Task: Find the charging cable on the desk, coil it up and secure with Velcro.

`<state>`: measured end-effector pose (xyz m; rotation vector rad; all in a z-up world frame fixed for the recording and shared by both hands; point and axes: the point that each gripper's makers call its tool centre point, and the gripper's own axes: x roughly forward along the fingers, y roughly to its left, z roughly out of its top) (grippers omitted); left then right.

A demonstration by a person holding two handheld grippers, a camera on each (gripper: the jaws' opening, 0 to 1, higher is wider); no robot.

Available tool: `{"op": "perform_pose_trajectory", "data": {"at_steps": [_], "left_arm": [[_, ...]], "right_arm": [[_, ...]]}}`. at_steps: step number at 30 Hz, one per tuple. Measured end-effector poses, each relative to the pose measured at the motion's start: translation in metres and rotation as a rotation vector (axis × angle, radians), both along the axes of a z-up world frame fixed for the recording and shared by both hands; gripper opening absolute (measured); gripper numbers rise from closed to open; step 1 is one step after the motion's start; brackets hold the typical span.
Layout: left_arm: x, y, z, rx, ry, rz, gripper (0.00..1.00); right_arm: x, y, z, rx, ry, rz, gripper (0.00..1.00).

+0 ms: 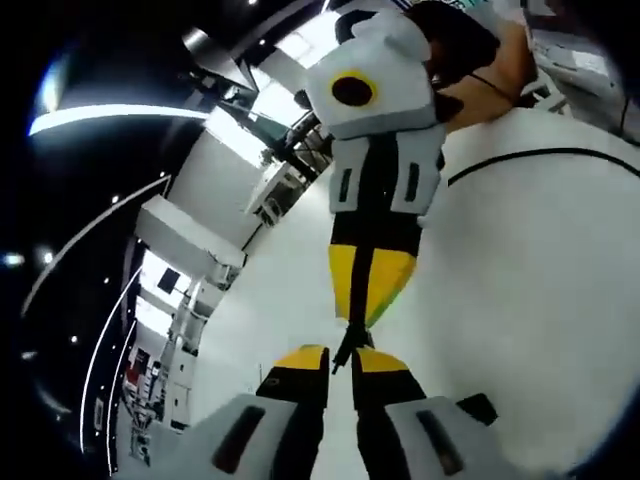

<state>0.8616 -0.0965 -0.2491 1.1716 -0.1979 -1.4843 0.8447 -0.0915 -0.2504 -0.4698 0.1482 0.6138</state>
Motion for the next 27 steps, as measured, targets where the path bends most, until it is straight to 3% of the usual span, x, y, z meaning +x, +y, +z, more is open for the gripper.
{"op": "perform_pose_trajectory", "data": {"at_steps": [5,8,11,13,16,20,22,23,27], "left_arm": [[-0.001,0.003,-0.002,0.028,-0.027,0.001,0.08],[0.000,0.007,0.001,0.013,-0.018,0.010,0.08],[0.006,0.014,0.001,0.006,-0.002,0.040,0.08],[0.010,0.018,0.000,0.012,-0.008,0.049,0.08],[0.014,0.023,0.000,-0.011,0.014,0.071,0.08],[0.012,0.026,-0.001,-0.015,0.025,0.068,0.08],[0.012,0.025,-0.001,-0.018,0.030,0.067,0.08],[0.013,0.025,-0.002,-0.016,0.030,0.068,0.08],[0.012,0.026,-0.005,-0.005,0.036,0.068,0.08]], "right_arm": [[0.000,0.002,-0.001,-0.014,-0.011,0.016,0.06],[-0.003,0.004,0.002,0.035,-0.010,0.044,0.08],[-0.011,0.006,0.009,0.139,0.037,0.100,0.08],[-0.010,0.001,0.024,0.237,0.015,0.084,0.06],[0.004,-0.018,0.029,0.299,-0.005,-0.023,0.03],[0.022,-0.037,0.004,0.188,0.015,-0.189,0.03],[0.029,-0.038,-0.006,0.145,0.012,-0.213,0.03],[0.035,-0.041,-0.014,0.158,0.036,-0.259,0.03],[0.046,-0.037,-0.019,0.202,0.055,-0.279,0.03]]}}
